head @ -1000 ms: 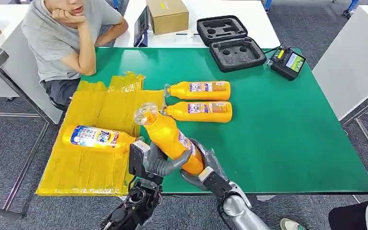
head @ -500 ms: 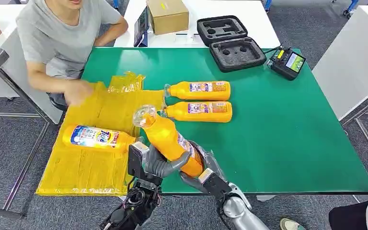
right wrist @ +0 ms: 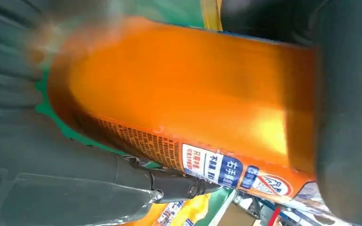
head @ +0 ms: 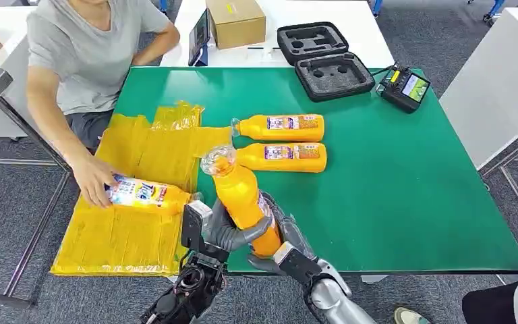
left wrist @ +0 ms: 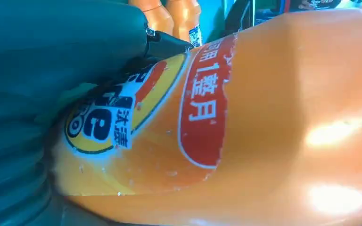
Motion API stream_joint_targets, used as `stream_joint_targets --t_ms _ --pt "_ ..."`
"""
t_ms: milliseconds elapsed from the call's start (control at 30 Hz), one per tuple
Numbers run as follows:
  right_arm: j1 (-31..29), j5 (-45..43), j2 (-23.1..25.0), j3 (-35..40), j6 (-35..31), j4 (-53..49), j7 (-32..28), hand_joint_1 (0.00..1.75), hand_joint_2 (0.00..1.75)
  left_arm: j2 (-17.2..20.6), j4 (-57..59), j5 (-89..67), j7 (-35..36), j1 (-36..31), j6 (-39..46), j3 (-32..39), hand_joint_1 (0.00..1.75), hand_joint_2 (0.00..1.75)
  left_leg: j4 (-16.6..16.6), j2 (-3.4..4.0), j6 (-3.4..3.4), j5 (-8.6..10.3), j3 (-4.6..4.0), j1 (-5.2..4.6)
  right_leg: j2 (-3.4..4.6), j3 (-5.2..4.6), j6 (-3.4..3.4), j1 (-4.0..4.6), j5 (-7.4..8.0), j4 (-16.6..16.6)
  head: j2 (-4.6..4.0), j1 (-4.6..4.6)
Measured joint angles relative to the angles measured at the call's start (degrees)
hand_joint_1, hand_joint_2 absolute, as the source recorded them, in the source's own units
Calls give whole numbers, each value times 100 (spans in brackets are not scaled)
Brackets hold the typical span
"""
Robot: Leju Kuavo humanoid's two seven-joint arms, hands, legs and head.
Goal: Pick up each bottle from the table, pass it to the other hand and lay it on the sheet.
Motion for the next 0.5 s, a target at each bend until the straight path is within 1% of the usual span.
stream_joint_targets --t_ms 500 --pt "-47 -2 48 2 0 61 0 0 175 0 0 -44 0 0 -6 4 175 175 0 0 0 0 0 0 0 0 0 0 0 0 0 -2"
